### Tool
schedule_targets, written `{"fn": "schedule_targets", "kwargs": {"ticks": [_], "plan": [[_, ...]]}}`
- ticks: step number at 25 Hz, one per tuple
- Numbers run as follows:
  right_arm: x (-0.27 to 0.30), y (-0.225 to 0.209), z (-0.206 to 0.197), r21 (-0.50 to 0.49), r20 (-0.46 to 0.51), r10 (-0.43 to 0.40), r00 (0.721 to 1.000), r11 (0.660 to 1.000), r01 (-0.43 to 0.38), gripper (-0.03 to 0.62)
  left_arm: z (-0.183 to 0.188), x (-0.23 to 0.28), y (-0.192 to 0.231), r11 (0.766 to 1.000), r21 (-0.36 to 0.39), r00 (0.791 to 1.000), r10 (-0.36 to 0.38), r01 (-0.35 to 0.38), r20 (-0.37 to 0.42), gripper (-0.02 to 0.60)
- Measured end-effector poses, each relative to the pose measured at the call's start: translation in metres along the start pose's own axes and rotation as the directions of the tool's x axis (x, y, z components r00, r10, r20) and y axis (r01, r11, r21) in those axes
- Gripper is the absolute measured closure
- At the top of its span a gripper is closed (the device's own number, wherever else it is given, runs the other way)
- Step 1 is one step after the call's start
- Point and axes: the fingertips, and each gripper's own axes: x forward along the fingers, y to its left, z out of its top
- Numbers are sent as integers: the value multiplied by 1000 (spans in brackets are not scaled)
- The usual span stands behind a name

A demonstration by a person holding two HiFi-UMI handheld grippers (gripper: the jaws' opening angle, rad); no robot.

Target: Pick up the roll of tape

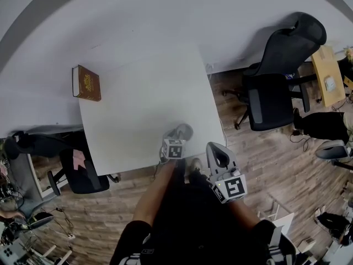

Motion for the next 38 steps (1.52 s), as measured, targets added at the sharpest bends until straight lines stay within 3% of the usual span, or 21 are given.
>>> {"fn": "schedule_targets", "kwargs": {"ticks": [6, 16, 24, 31, 38], "plan": [[-6, -4, -1, 1, 4, -6, 1000, 1000, 6, 582, 0, 2, 2, 1000, -21, 1000, -2, 2, -2, 471], [-19, -4, 1, -2, 22, -1, 1000, 1000, 1, 582, -17, -7, 0, 999, 34, 1000, 30, -30, -5, 512], [-35, -1, 1, -12, 38, 12, 999, 1000, -12, 582, -34, -21, 4, 998, 23, 998, 66, -66, -5, 514], [-63, 0, 3, -29, 60, 46, 997, 999, -44, 582, -37, -58, -2, 994, -33, 992, 105, -103, 77, 515], [-103, 9, -2, -47, 63, 109, 992, 993, -106, 582, -45, -129, -22, 983, -102, 963, 171, -152, 208, 515]]}}
